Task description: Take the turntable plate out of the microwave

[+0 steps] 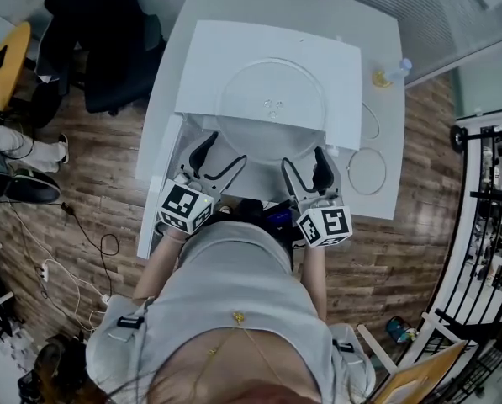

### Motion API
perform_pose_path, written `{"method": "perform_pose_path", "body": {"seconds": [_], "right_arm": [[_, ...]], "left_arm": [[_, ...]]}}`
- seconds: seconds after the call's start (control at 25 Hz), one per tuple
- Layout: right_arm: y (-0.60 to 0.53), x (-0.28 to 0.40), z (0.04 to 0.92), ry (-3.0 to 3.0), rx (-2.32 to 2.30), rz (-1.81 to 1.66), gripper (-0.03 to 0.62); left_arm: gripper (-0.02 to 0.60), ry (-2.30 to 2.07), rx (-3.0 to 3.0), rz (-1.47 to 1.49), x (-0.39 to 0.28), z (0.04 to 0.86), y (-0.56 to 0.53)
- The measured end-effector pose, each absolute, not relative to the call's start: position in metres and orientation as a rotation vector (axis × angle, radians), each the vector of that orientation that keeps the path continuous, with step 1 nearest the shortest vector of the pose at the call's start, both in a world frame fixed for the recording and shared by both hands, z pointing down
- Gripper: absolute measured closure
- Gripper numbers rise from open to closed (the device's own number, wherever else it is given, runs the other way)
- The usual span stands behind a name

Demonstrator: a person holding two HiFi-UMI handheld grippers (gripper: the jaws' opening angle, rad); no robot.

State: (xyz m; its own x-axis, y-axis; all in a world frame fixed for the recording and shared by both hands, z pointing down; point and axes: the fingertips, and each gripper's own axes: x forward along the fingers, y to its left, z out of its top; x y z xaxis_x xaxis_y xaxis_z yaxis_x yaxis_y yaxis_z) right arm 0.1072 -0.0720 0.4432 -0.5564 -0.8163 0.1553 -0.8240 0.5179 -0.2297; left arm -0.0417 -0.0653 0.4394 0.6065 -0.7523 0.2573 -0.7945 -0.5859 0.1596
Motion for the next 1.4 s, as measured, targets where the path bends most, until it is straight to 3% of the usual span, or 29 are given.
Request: {"method": "perform_pose_path", "body": {"seconds": [0.92, 1.4], "right_arm": [[-0.1, 0.103, 0.452, -2.675, 1.44, 0.428, 0.269], [-0.101, 0.097, 0.445, -2.554, 1.664, 0.375, 0.264]], "left_arm": [[0.25, -1.405, 2.565, 0.273, -0.042, 0.443, -0.095], [0.25, -1.291, 2.614, 0.249, -0.058, 0.437, -0.114]]}}
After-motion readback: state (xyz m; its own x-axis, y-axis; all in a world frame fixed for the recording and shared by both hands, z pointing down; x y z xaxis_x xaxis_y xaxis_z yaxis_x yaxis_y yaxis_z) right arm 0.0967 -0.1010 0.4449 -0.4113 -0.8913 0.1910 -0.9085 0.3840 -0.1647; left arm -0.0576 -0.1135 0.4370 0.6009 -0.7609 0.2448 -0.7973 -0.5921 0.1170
